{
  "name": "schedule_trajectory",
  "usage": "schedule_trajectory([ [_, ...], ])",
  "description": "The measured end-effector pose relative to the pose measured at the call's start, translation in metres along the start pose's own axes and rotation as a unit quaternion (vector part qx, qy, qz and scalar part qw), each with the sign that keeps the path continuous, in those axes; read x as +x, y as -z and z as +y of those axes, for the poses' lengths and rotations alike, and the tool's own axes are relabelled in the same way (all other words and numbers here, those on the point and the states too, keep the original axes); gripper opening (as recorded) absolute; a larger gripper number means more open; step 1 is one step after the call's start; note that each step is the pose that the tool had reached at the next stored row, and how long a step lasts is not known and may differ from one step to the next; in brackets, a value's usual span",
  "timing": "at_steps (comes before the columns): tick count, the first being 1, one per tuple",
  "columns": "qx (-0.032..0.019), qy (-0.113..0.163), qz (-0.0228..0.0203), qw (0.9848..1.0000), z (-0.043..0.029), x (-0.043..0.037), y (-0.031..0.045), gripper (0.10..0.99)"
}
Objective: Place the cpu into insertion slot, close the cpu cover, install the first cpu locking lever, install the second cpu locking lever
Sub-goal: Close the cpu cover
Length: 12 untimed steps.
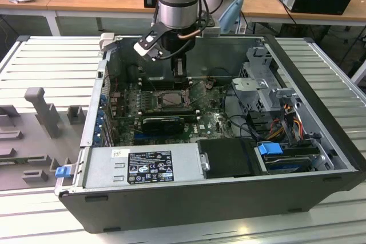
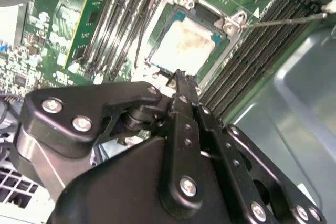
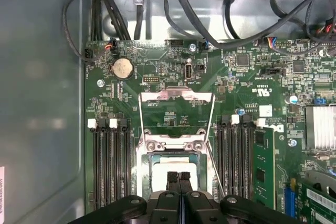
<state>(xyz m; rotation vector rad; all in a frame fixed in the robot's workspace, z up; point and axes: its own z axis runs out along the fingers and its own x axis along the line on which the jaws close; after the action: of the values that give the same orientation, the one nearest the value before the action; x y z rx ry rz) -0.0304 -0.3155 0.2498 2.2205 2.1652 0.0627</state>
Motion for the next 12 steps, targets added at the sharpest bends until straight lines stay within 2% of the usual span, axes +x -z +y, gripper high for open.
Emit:
schedule_trajectory([
  [4, 0.0001, 0.0, 0.0, 1.0, 0.0004, 0.0, 0.008, 0.106],
  [6, 0.0001, 0.0, -0.0001, 1.0, 0.001, 0.0, 0.0092, 0.106],
  [12, 0.0001, 0.0, -0.0003, 1.0, 0.0175, 0.0004, 0.0084, 0.106],
])
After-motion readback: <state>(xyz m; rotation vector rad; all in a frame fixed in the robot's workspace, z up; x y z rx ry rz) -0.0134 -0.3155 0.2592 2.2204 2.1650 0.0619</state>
